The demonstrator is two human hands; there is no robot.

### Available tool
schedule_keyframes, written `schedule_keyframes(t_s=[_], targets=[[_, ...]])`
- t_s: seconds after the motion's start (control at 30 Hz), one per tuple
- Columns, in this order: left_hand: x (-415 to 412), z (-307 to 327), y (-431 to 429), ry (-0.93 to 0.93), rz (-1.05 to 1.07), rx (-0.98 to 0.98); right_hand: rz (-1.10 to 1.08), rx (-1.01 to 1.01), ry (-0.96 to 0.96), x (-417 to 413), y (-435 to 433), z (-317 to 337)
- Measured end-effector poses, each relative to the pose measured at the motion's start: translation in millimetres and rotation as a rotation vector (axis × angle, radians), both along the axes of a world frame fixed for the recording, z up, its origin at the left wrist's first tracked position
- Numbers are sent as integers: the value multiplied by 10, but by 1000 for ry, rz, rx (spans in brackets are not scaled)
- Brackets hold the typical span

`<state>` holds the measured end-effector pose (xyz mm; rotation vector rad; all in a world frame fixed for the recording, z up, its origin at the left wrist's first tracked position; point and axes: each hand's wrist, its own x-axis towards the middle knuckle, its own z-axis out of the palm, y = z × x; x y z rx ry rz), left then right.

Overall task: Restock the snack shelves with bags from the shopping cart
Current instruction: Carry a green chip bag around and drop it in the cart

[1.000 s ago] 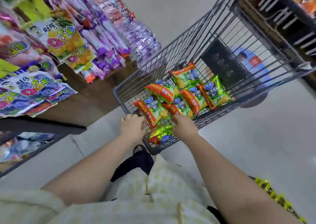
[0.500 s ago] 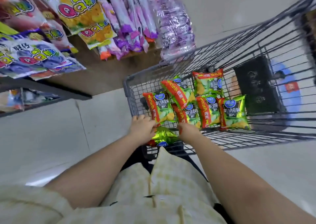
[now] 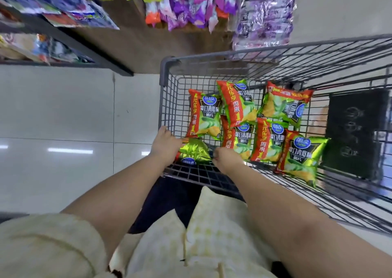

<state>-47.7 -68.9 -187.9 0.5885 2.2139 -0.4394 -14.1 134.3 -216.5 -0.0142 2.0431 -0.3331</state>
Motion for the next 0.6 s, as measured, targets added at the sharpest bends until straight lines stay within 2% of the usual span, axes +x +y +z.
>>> schedule_keyframes(t_s=[0.17,0.3,0.4,0.47,0.6], targets=[[10,3,9,34,3,10,-109,-83,-40,-45,63,-30],[23,41,3,71,59,203,-252,-158,-50,-56,268,31],[52,154,5,43,307,492,-317,-216,-11,-80,486,128],[75,301,19,34,464,617,-400,-277,-11,-125,600,247],[72,706,21,189,740,798,-374,-378,-60,-265,701,562]])
